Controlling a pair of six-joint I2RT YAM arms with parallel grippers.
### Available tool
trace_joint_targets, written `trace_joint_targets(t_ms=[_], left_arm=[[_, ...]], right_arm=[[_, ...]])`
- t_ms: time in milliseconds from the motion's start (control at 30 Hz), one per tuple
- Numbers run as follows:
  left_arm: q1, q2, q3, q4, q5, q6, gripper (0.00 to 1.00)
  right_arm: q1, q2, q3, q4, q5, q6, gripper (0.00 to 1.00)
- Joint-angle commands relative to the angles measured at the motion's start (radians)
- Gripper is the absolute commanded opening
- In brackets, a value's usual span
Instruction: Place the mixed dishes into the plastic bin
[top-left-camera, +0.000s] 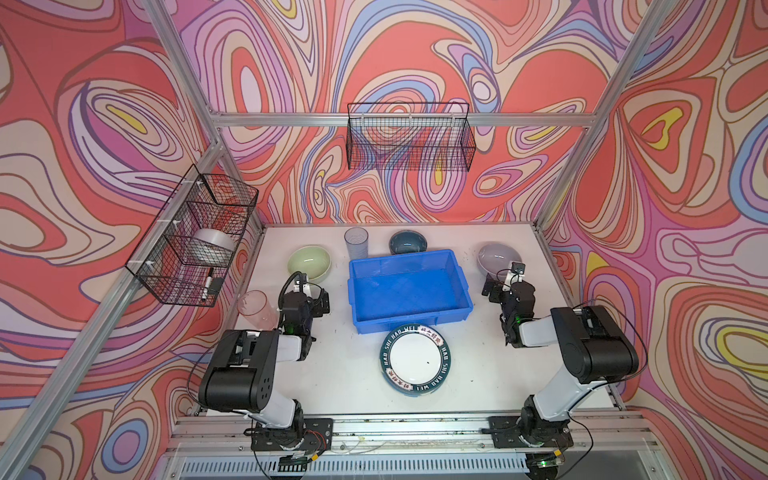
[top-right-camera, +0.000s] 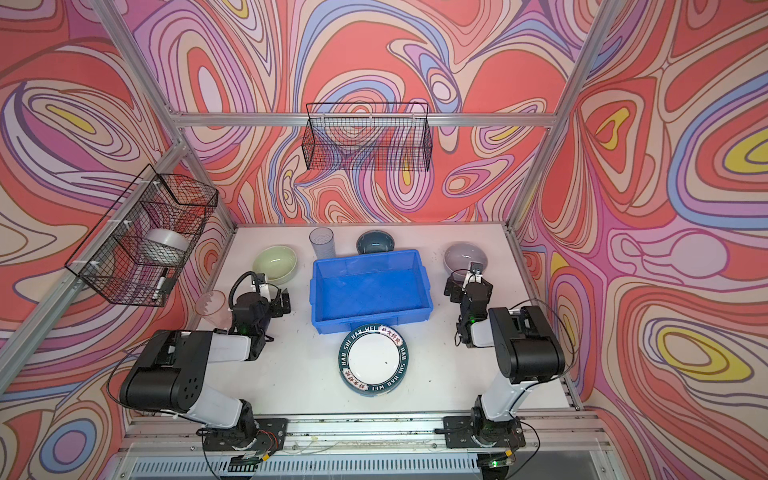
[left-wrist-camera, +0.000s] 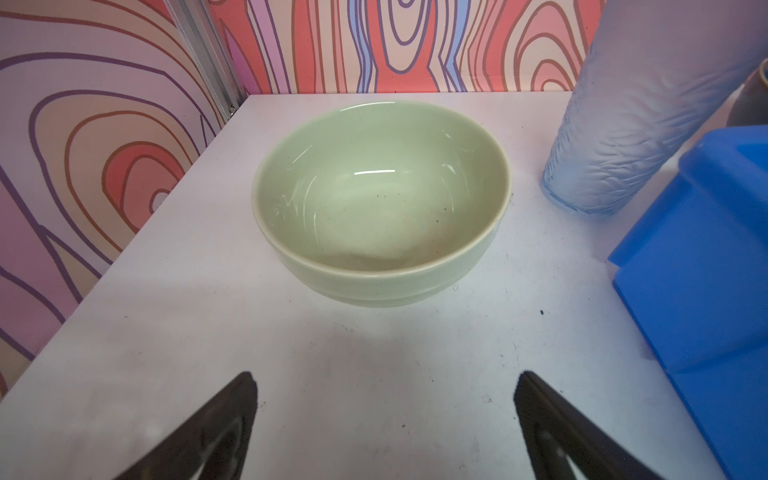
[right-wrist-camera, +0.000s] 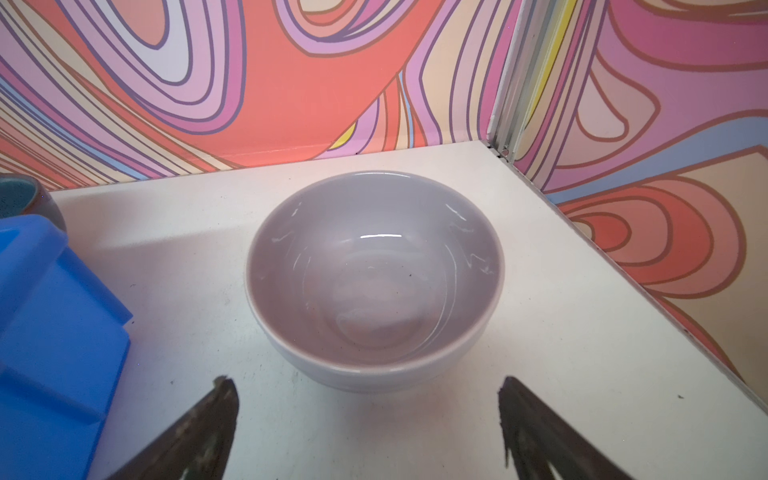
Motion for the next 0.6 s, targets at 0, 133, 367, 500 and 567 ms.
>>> trace_joint_targets(t_ms=[0, 133, 367, 500, 567], left_arm=[[0.003, 0.004, 0.018, 0.008, 0.005, 0.019, 1.00], [0.001, -0.002, 0.015, 0.010, -0.036, 0.001, 1.00], [-0.003, -0.104, 0.063, -0.170, -0.091, -0.018, 1.00], [-0.008, -0.245, 0.256, -0.656, -0.140, -0.099, 1.00], [-0.021, -0.305, 0.288, -0.769, -0.176, -0.118, 1.00]], right_arm=[[-0.006, 0.007, -0.008, 0.021, -0.008, -0.008, 0.99], [-0.006, -0.007, -0.007, 0.008, 0.014, -0.003, 0.98], [-0.006, -0.129, 0.119, -0.324, 0.080, 0.014, 0.98], [-0.004, -0.199, 0.185, -0.520, 0.122, 0.050, 0.98], [-0.004, -0.240, 0.238, -0.665, 0.150, 0.085, 0.98]])
